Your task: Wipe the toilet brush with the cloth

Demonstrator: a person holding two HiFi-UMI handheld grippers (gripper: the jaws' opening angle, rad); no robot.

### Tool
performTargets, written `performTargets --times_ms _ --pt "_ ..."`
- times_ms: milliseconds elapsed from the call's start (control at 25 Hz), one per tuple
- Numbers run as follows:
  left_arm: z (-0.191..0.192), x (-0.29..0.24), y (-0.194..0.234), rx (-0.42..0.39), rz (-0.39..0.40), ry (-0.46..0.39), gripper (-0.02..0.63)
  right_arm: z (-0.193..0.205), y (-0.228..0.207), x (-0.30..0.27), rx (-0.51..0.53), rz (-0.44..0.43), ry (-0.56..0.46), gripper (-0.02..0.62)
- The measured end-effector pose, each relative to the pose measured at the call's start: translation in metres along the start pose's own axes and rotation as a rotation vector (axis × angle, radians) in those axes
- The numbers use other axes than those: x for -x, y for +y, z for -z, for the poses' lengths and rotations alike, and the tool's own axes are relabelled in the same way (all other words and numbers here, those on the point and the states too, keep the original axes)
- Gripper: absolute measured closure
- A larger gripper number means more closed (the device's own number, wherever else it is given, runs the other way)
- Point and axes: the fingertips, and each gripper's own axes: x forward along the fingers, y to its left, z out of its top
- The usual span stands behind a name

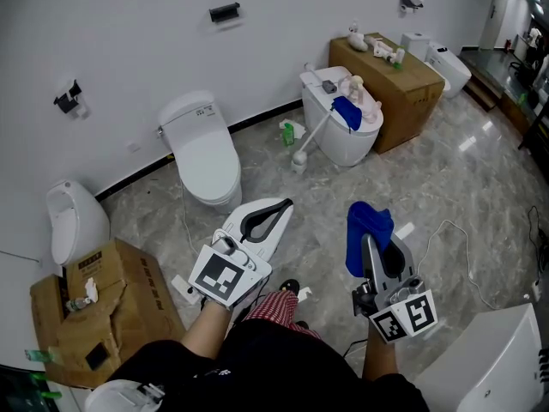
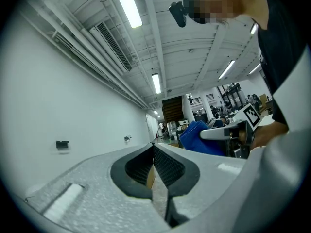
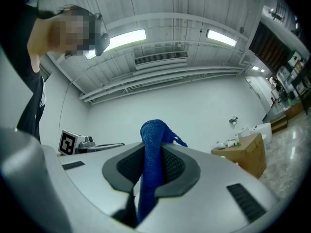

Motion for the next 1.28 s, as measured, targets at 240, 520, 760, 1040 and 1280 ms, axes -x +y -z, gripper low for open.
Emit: performTargets --times_ms 240,520,760,1040,1280 --pt "0.007 -0.022 0.015 -0.004 0.029 -0.022 0.601 0.005 -0.017 -0.021 0.018 0.01 -0.001 0.531" --pt "0.01 -0.061 0.044 0.026 0.062 -0.05 0.601 0.007 -0.042 -0.062 0.03 0.015 0.019 0.531" --pt "0.024 -0.087 0.062 0.034 0.088 -0.035 0.601 0.014 -0.061 -0.089 0.026 0.02 0.025 0.531" --pt "0.04 -0.111 0.08 0.046 0.083 -0.002 0.601 0.024 -0.087 -0.114 0.003 0.023 0.036 0.531" --pt "0.045 -0.126 0.097 0.041 0.075 0.016 0.601 0.026 -0.105 -0.135 -0.011 0.025 0.044 0.531"
